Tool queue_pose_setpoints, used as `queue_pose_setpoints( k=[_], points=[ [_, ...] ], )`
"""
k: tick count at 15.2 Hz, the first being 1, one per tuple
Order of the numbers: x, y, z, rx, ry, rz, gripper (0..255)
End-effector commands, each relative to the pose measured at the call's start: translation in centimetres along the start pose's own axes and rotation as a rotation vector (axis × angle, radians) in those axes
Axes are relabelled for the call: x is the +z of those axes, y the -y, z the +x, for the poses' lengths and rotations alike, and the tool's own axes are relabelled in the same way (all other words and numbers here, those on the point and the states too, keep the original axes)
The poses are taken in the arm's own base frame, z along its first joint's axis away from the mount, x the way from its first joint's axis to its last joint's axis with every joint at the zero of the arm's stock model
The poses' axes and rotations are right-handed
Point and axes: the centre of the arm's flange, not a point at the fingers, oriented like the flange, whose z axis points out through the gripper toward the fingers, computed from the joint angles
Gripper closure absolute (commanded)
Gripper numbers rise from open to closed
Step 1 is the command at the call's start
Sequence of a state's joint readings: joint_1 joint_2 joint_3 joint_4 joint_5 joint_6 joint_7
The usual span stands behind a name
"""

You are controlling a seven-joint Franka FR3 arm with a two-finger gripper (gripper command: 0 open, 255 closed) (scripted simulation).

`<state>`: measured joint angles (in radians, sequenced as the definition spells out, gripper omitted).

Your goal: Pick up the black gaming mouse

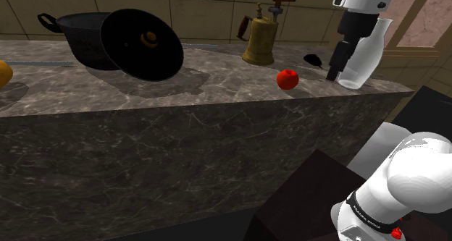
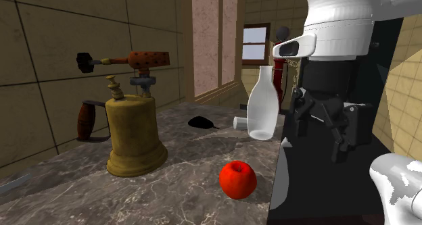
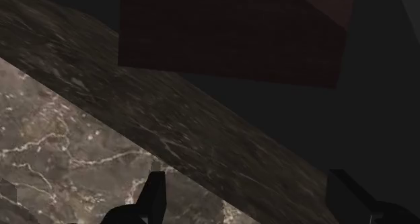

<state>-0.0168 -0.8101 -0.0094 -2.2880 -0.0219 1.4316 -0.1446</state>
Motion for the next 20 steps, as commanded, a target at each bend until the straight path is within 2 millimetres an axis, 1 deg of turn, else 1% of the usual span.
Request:
queue_pose_setpoints(
  k=[1, 6, 11, 20],
  points=[
    [0.0, 0.0, 0.0, 0.000, 0.000, 0.000, 0],
    [0.9, -5.5, 3.5, 0.078, -0.016, 0.009, 0],
    [1.9, -11.3, 6.5, 0.156, -0.032, 0.018, 0],
    [3.5, -22.1, 10.8, 0.297, -0.061, 0.034, 0]
  ],
)
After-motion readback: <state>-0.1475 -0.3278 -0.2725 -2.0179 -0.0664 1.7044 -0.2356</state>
